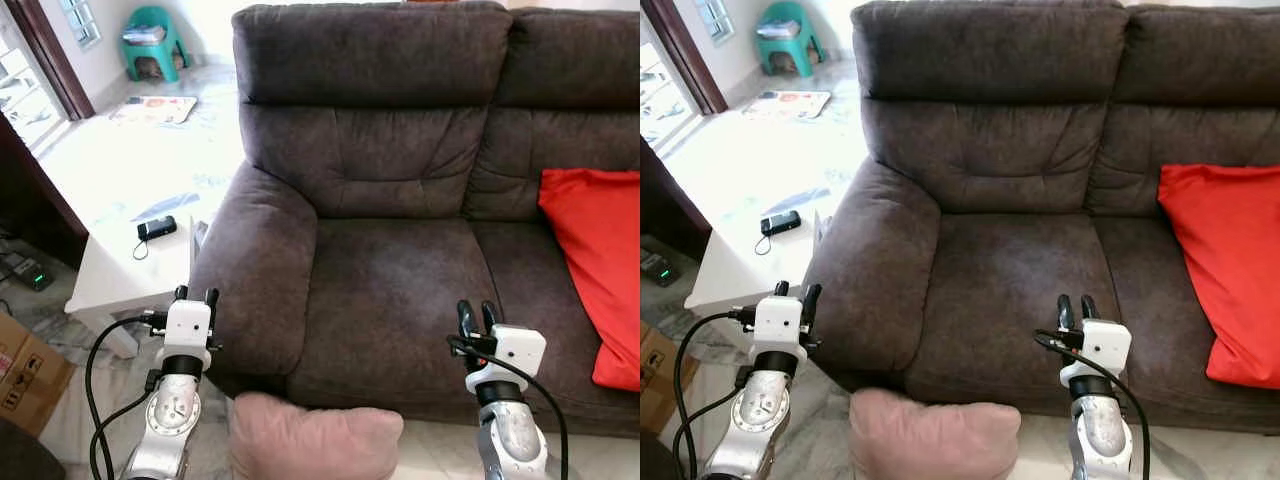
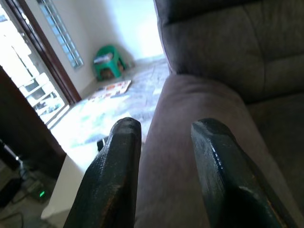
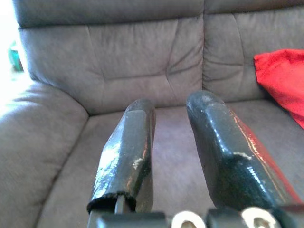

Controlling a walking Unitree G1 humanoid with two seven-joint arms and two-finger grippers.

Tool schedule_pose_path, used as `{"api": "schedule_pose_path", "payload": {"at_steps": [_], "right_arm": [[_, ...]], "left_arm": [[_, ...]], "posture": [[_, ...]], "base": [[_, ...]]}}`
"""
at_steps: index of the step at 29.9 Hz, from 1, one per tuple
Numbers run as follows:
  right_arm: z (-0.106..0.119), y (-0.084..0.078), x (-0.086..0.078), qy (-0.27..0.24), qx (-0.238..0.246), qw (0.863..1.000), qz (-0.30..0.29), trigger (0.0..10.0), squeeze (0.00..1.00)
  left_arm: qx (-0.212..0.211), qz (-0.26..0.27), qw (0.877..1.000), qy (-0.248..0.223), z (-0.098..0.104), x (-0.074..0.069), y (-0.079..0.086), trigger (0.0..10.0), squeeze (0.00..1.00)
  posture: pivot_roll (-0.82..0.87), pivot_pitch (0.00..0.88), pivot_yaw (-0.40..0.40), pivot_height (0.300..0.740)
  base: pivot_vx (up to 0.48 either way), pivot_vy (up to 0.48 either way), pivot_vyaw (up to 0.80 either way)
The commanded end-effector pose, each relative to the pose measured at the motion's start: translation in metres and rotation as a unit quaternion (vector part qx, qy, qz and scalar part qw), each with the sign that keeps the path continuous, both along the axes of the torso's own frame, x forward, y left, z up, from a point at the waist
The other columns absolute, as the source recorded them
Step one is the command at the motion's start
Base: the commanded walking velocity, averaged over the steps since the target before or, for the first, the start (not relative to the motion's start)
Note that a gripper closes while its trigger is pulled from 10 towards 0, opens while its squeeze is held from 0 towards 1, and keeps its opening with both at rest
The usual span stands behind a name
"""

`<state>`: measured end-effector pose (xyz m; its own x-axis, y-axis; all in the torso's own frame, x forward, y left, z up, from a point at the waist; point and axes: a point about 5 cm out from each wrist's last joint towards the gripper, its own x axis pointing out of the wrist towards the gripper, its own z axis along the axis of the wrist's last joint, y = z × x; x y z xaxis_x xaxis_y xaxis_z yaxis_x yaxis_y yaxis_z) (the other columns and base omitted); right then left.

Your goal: Move the pillow to the sofa from floor

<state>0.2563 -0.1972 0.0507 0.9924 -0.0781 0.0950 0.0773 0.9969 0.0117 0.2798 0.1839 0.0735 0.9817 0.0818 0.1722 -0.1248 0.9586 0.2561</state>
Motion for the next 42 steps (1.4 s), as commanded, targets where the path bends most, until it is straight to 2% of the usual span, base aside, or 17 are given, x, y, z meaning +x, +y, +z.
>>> {"api": "schedule_pose_path", "payload": {"at_steps": [1, 18, 29, 38, 42], "right_arm": [[0.007, 0.004, 0.002, -0.01, 0.0, 1.0, 0.009, 10.0, 0.0], [0.012, 0.004, 0.004, 0.006, -0.01, 1.0, 0.012, 10.0, 0.0], [0.014, 0.007, 0.006, 0.012, -0.011, 1.0, 0.011, 10.0, 0.0], [0.017, 0.006, 0.01, 0.014, -0.015, 1.0, 0.011, 10.0, 0.0], [0.017, 0.006, 0.01, 0.021, -0.017, 1.0, 0.013, 10.0, 0.0]], "left_arm": [[-0.005, 0.003, 1.0, -0.003, 0.003, 0.0, 0.0, 10.0, 0.0], [-0.035, 0.025, 0.999, 0.0, 0.005, 0.0, 0.008, 10.0, 0.0], [-0.035, 0.027, 0.999, 0.008, 0.005, -0.001, 0.01, 10.0, 0.0], [-0.035, 0.026, 0.999, 0.007, 0.009, 0.006, 0.01, 10.0, 0.0], [-0.036, 0.032, 0.999, 0.002, 0.013, 0.009, 0.011, 10.0, 0.0]], "posture": [[-0.02, 0.0, 0.017, 0.74], [-0.04, 0.0, 0.018, 0.74], [-0.04, 0.0, 0.033, 0.74], [-0.03, 0.0, 0.032, 0.74], [-0.03, 0.0, 0.028, 0.721]], "base": [[0.0, 0.0, 0.0], [0.0, 0.0, 0.0], [0.0, 0.0, 0.0], [0.0, 0.0, 0.0], [0.0, 0.0, 0.0]]}}
